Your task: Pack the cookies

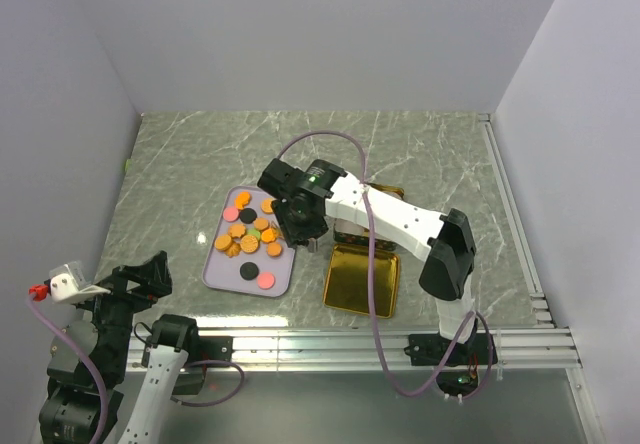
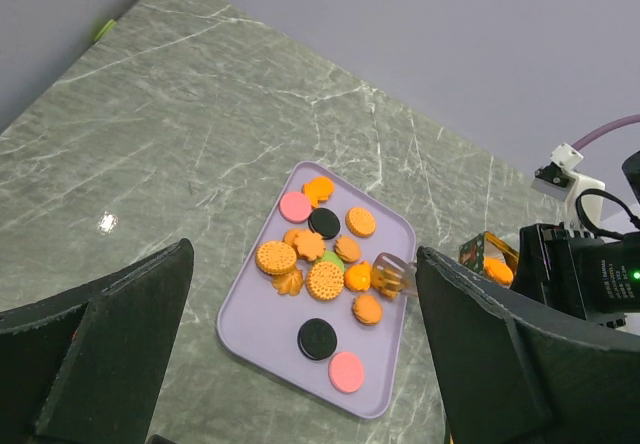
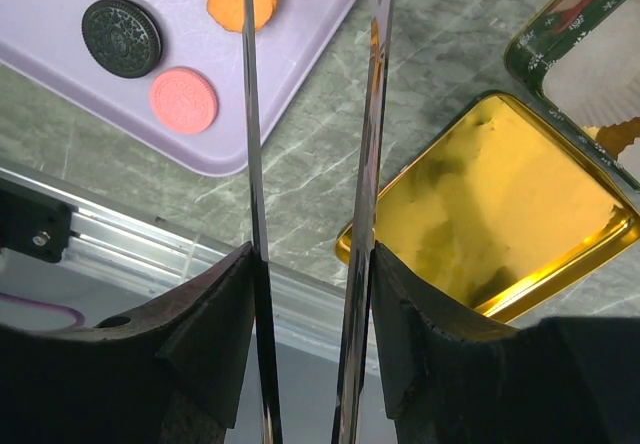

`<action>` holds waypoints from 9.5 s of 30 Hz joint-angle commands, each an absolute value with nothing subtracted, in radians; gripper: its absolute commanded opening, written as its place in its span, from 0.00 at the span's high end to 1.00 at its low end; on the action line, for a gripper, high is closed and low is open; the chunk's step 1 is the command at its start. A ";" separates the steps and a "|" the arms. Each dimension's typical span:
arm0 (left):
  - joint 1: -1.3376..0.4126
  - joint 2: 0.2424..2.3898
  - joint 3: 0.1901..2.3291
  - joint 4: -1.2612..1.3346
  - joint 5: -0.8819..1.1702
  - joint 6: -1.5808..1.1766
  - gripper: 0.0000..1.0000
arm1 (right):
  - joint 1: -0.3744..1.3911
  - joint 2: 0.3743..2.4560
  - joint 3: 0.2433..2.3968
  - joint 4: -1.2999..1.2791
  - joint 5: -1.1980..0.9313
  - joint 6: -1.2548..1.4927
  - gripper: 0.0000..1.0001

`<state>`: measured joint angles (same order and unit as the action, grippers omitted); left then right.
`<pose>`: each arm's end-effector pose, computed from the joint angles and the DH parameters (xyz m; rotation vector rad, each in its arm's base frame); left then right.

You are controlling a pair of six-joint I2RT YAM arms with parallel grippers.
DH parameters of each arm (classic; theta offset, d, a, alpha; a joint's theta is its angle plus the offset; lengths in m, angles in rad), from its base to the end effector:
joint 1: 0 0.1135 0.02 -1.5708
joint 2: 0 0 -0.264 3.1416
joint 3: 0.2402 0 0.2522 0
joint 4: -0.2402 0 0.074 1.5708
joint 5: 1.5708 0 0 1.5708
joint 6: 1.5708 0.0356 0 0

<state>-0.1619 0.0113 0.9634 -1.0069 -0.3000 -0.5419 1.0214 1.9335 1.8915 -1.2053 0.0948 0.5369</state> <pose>-0.0407 0.0173 0.3449 -0.5319 1.5422 -0.2978 0.2095 0.3357 0.3062 -0.6591 2.7590 0.2295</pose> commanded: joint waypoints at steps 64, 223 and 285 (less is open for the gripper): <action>-0.163 0.009 0.951 -0.963 -0.258 -0.514 0.00 | 0.996 2.091 2.154 -1.218 0.101 0.534 0.44; -0.161 -0.031 0.928 -0.940 -0.190 -0.480 0.01 | 1.226 1.957 1.888 -1.213 0.218 0.680 0.53; -0.163 -0.028 0.923 -0.934 -0.170 -0.471 0.00 | 0.712 1.548 1.451 -1.158 0.290 0.600 0.64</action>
